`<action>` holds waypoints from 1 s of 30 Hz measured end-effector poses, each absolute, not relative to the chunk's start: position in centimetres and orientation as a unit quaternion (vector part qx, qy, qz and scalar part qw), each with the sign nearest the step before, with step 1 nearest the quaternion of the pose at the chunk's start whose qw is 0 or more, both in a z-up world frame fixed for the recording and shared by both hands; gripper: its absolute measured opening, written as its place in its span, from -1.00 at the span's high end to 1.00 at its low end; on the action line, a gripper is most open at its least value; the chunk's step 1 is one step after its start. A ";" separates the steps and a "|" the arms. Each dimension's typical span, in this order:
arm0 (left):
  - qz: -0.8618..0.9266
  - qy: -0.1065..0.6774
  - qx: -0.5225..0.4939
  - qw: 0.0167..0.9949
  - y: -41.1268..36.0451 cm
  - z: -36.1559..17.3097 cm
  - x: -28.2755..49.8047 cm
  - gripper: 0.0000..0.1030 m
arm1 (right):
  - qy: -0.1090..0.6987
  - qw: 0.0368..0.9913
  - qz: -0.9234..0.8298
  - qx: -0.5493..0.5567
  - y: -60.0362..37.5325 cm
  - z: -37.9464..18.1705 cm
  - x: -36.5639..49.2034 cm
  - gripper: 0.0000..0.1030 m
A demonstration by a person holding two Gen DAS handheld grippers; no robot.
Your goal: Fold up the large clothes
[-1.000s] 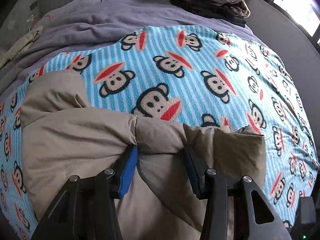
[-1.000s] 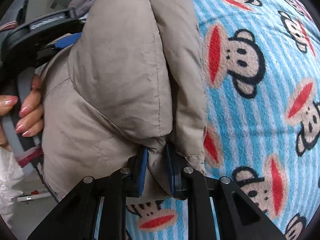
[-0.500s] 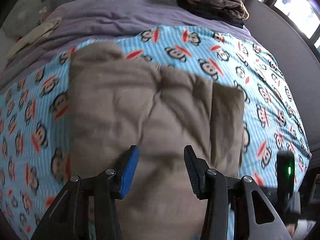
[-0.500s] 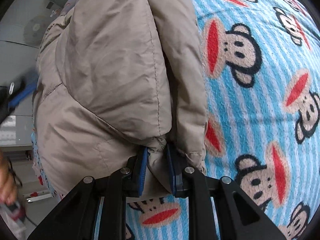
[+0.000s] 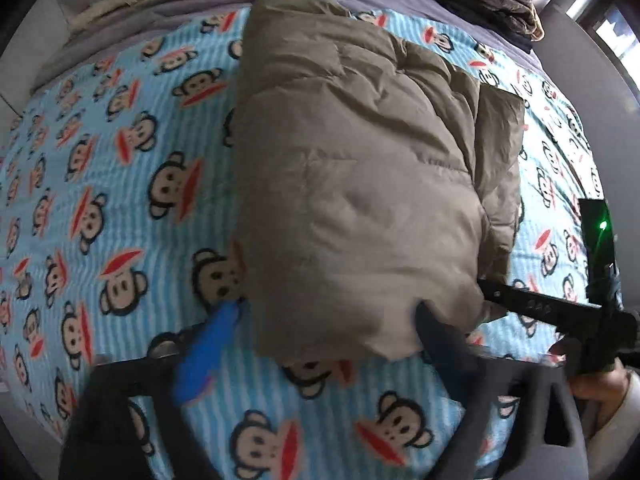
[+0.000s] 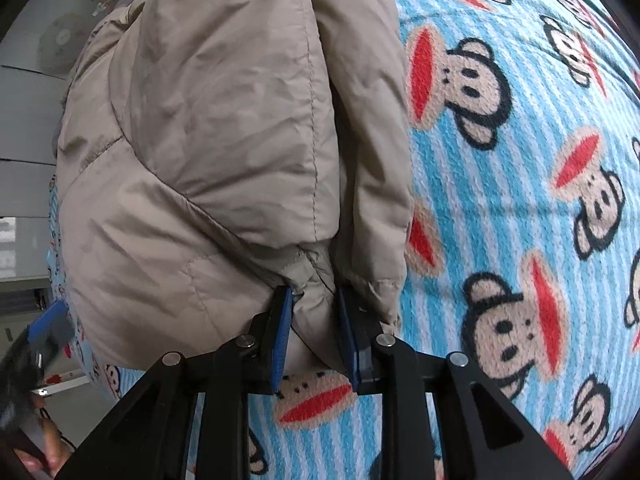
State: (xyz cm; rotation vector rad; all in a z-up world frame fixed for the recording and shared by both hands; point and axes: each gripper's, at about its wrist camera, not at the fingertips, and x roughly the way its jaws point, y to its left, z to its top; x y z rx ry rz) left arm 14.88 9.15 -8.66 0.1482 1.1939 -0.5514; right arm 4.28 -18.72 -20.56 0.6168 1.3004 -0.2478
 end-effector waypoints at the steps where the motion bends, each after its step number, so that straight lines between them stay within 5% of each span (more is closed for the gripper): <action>1: -0.258 0.551 0.069 0.790 9.3 -8.5 14.7 -0.86 | 0.593 0.745 -0.113 0.282 -18.5 -20.3 4.1 0.49; 21: -0.217 0.525 0.035 0.822 12.5 -4.4 13.9 -0.86 | 0.543 0.803 -0.101 0.223 -12.9 -10.9 -0.8 -0.58; 28: -0.211 0.506 0.022 0.836 13.9 -1.5 13.1 -0.86 | 0.504 0.837 -0.118 0.179 -11.3 -5.7 -1.3 -0.64; 30: -0.210 0.488 0.029 0.846 14.0 -0.3 12.5 -0.86 | 0.489 0.844 -0.123 0.181 -11.4 -4.1 -1.4 -1.00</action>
